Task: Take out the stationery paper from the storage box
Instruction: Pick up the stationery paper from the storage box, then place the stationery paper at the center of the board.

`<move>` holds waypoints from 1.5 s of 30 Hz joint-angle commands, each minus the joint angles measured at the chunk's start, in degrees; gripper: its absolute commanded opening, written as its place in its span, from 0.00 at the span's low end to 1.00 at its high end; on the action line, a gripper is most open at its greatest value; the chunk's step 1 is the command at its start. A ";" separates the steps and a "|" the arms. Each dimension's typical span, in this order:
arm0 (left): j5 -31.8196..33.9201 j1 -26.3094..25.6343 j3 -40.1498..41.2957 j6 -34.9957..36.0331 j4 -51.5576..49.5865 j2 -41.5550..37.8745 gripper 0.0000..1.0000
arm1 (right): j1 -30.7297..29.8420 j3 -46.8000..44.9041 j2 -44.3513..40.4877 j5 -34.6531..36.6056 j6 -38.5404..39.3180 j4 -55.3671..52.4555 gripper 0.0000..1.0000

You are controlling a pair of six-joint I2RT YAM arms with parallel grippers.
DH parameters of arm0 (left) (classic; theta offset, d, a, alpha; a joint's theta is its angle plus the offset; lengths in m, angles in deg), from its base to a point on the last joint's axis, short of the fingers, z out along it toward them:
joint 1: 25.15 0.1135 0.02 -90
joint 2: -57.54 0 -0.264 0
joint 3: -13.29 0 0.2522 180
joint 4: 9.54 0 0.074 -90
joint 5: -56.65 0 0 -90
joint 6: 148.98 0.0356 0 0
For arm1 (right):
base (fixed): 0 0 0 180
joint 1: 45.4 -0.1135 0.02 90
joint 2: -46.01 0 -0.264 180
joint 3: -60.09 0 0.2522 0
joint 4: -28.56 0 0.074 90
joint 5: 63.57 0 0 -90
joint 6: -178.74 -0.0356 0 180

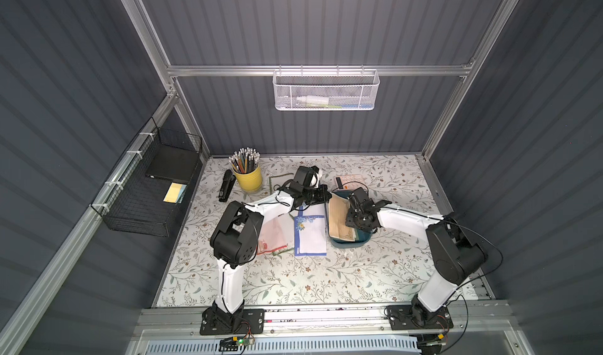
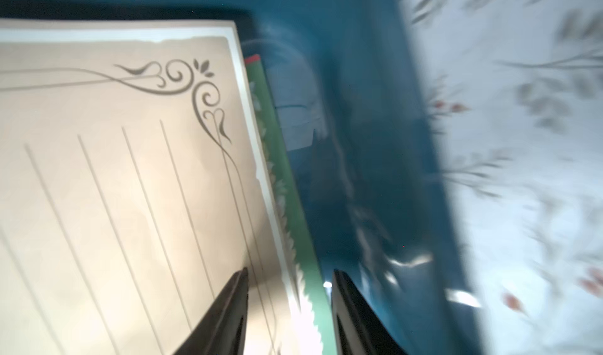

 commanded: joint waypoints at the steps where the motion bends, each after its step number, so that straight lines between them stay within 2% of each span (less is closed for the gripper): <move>1: -0.94 -0.20 -2.33 1.27 -1.66 -2.98 0.00 | 0.04 2.44 -4.67 5.24 -0.61 -6.16 0.47; 6: 0.01 -0.12 -3.25 2.03 -3.26 -4.99 0.00 | 0.08 2.52 -11.62 9.30 -0.55 -7.09 0.52; 11: 1.41 1.20 -4.63 2.70 -5.85 -8.61 0.00 | 0.26 1.77 -14.83 10.61 0.43 -6.96 0.54; 15: 1.10 4.45 -5.60 2.08 -7.19 -14.23 0.00 | 0.25 1.91 -14.27 10.40 0.49 -7.81 0.54; 19: 6.59 7.43 -8.47 2.82 -13.85 -19.24 0.00 | 0.26 2.68 -12.61 9.35 0.36 -8.43 0.54; 23: 7.98 10.61 -9.38 4.04 -19.22 -22.54 0.00 | 0.28 3.31 -10.94 8.40 0.40 -8.58 0.54; 25: 10.70 11.00 -9.25 5.11 -21.15 -23.45 0.00 | 0.25 3.58 -10.19 7.68 0.51 -8.49 0.54; 28: 12.31 11.12 -7.88 5.69 -22.90 -24.21 0.00 | 0.26 3.85 -9.08 6.45 0.87 -8.17 0.54; 45: 9.62 11.14 8.10 7.23 -16.44 -24.93 0.00 | 0.12 2.66 -5.75 1.57 0.87 -6.75 0.56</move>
